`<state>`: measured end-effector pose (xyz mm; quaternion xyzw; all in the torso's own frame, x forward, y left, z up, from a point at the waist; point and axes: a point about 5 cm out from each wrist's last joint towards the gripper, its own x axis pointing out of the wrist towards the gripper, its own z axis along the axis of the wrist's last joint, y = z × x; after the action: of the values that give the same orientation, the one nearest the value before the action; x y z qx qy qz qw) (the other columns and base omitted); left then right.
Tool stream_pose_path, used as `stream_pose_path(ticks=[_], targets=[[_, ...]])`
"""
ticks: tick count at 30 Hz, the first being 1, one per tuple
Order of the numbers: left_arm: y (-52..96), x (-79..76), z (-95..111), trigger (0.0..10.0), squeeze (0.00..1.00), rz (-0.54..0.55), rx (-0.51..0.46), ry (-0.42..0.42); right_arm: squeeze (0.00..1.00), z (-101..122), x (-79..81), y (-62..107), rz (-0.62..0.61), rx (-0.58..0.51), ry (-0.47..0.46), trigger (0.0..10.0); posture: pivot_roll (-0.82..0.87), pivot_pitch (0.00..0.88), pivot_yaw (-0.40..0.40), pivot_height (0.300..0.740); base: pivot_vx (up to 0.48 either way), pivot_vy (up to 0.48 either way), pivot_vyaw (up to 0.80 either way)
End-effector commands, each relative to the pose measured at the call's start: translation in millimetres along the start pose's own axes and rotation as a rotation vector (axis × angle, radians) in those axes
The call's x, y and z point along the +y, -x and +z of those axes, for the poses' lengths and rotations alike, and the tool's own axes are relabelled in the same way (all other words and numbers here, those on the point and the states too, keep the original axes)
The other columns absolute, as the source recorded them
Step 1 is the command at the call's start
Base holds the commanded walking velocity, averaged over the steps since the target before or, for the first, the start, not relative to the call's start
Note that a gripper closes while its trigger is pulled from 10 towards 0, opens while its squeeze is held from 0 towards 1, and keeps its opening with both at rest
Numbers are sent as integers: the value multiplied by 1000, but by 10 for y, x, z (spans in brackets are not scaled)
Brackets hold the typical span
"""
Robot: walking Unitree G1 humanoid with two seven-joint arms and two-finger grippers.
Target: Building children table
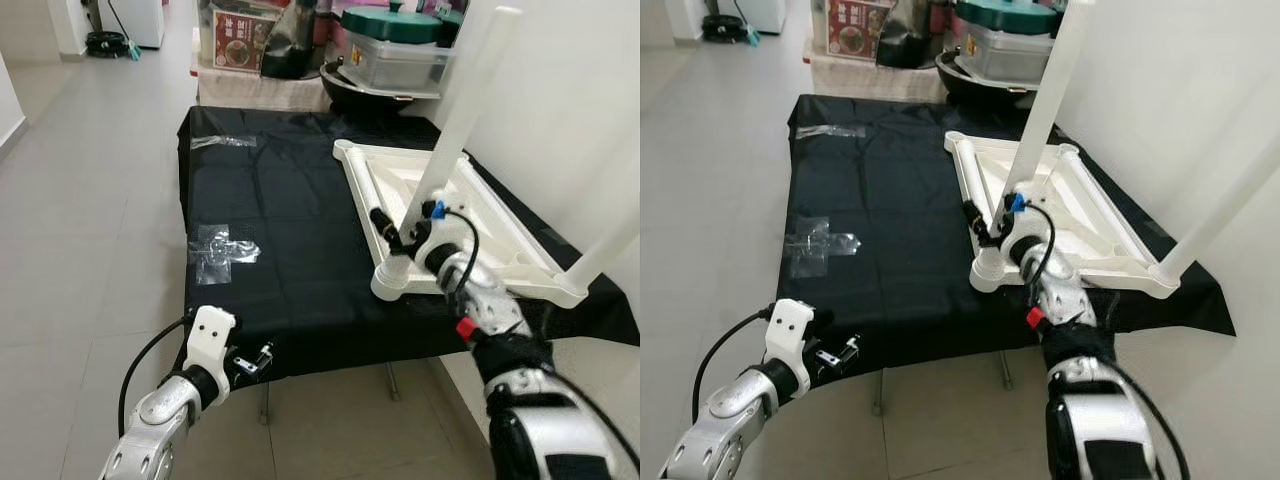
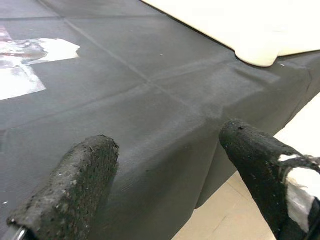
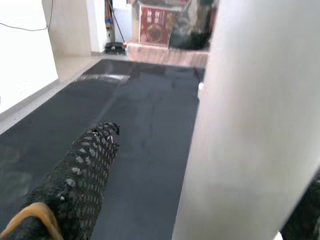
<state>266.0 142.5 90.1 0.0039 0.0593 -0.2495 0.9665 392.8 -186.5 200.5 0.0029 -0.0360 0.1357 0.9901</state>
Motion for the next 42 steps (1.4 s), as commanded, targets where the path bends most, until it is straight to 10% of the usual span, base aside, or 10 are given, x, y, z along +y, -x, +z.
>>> stream_pose_path(ticks=[1,42], targets=[[-22,-15,13,10000,0,-5,-5,-7,0,-33,-12,8,5,13,13,10000,55,0,-162,740,0,0,0],[-71,7,49,10000,0,33,-32,9,0,-198,-240,2,-280,149,9,10000,53,0,-157,740,18,-244,0]])
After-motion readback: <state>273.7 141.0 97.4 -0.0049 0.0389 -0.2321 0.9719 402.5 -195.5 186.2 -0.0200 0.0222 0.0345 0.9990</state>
